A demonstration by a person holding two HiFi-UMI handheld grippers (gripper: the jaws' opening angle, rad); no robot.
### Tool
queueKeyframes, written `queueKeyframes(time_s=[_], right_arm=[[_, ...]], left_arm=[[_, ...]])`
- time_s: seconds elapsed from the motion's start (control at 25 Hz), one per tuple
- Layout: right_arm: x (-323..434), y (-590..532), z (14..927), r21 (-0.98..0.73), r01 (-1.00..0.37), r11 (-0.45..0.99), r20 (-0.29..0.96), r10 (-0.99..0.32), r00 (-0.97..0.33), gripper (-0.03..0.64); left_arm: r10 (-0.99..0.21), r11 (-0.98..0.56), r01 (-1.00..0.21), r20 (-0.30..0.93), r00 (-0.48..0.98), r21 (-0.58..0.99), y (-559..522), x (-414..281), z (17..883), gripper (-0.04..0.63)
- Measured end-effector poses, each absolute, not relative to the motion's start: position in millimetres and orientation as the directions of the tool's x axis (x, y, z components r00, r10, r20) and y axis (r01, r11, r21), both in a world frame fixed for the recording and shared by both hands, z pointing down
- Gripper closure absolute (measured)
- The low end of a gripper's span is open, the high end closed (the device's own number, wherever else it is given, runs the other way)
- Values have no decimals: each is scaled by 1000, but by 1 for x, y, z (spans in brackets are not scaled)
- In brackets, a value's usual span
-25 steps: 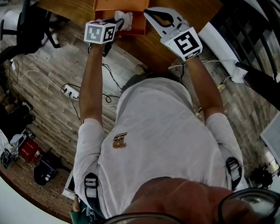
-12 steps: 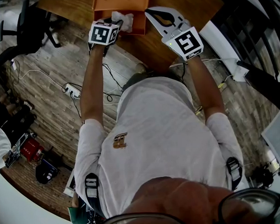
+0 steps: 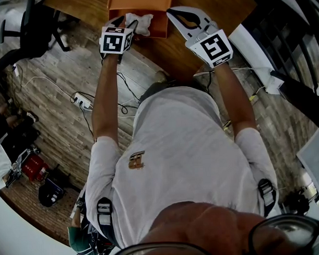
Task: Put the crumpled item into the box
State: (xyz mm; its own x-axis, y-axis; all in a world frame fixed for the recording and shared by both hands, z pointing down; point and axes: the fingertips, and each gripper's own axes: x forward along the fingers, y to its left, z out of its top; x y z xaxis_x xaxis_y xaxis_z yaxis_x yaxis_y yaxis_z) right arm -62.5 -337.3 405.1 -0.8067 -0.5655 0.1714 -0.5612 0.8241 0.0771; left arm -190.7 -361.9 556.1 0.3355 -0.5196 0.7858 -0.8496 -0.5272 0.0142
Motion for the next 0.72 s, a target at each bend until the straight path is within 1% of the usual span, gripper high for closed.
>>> queueKeyframes(time_s=[0.24,0.48,0.64,0.72], right_arm=[[-69,-334,403,73,-551,832,163,-555,-816,584],[-82,-327,398,70,-535,842,150,-539,-829,584],[-88,-321,391,45,-525,850,126,-527,-841,584],[-88,-314,388,40,-520,853,117,-521,-846,584]], left_arm=[[-628,-471,-882,700,339,4,-363,-199,531,367],[-711,-443,-897,603,362,17,-356,-204,501,367],[-757,-467,-883,494,428,49,-347,-196,477,370],[-780,-475,-878,431,453,63,-339,-191,464,391]])
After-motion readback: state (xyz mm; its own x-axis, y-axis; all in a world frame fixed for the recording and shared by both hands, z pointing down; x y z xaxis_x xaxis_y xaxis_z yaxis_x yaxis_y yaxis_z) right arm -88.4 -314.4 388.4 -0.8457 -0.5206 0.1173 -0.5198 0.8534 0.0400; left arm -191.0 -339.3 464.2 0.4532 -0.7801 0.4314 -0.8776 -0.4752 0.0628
